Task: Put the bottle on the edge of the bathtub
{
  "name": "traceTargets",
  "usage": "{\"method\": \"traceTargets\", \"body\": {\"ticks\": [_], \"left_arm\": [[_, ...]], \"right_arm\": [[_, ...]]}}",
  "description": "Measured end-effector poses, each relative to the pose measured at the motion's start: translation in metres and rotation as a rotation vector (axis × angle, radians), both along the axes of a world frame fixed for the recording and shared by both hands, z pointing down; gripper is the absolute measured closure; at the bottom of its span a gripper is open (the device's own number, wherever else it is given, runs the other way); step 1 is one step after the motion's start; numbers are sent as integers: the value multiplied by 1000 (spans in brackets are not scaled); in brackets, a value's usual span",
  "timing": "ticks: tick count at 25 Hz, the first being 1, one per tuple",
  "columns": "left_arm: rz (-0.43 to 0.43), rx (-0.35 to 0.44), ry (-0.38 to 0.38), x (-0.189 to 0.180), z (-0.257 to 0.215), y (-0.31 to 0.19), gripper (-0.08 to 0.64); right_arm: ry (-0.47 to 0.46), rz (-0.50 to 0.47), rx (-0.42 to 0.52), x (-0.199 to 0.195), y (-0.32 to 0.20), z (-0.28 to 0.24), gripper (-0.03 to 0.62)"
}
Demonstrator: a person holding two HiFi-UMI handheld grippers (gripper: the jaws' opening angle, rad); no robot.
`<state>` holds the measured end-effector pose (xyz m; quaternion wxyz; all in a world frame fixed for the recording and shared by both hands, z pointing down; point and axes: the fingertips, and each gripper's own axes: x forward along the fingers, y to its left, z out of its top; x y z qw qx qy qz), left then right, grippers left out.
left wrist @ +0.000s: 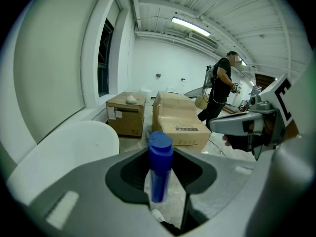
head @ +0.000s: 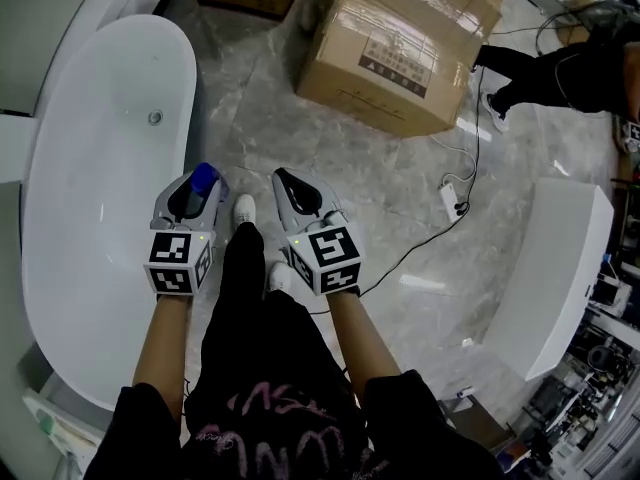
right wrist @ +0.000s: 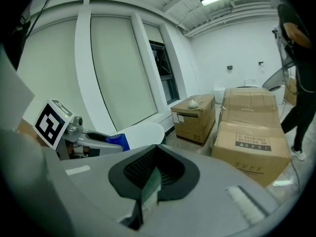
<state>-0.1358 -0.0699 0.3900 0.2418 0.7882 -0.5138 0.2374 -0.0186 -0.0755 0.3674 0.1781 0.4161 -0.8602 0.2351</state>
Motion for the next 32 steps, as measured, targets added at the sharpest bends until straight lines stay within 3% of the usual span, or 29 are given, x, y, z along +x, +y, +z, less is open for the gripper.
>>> {"method": "traceTargets", "body": {"ticks": [11, 24, 32], "left_arm": [[-10, -119, -30, 10, 114, -53, 410], [-62, -329, -71, -16, 279, -44, 411], [-66, -415, -80, -23, 368, -45, 410]], "right_arm": [[-2, -7, -125, -5, -53, 97, 581], [-1, 12, -263, -19, -59, 228, 581], [15, 1, -345, -35, -55, 306, 580]]}}
